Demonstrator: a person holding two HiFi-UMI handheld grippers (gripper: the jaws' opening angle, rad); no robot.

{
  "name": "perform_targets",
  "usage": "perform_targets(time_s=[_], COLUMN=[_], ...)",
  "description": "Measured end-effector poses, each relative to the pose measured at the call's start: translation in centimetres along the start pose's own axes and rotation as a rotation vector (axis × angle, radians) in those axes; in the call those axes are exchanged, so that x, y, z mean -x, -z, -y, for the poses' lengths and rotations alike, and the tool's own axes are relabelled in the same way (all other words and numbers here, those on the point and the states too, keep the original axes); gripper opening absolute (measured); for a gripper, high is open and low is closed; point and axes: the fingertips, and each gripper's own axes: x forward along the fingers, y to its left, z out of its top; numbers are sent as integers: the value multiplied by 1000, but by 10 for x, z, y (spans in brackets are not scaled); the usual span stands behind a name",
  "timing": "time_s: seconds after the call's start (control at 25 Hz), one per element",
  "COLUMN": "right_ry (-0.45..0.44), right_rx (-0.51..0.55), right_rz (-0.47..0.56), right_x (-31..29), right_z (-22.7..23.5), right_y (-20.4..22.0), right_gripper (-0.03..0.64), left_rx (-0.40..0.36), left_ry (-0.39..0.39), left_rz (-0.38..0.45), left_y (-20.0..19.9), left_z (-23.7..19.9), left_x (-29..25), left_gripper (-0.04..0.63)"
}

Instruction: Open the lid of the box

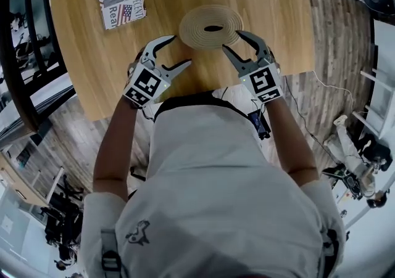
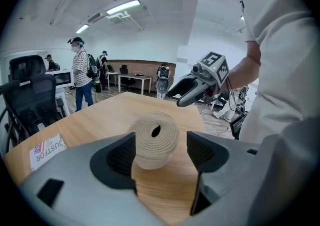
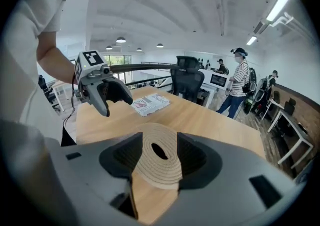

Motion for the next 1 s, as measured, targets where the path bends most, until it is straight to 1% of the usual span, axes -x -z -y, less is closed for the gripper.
perform_targets(time_s=[0.08, 0.16, 0.28, 0.36, 0.64, 0.76, 0.88, 1.0], right_ry=[-8, -20, -33, -44, -63, -85, -94, -89], right_rx=[47, 101, 192, 260, 498, 594, 651, 693], right_rz=[-63, -127, -181, -204, -281, -309, -313, -304], right_x=[-11, -26, -43, -51, -78, -85, -95, -102], right_z=[1, 0, -4, -5, -5, -7, -5, -7], right_y=[17, 33, 40, 42, 51, 57, 60, 58], right_gripper=[218, 213, 212, 212, 206, 206, 199, 175], left_rx=[24, 31, 22, 15, -55, -69, -62, -67], left_ry=[13, 28, 48, 64, 101, 115, 129, 152], left_rz=[-24, -58, -110, -124, -144, -126, -106, -98], left_y=[16, 39, 71, 81, 102, 101, 100, 101], left_z=[-6, -12, -17, -18, -24, -24, -30, -31], left_x=[-13, -26, -38, -44, -73, -82, -93, -97], left_gripper=[310, 310, 310, 310, 310, 310, 310, 310])
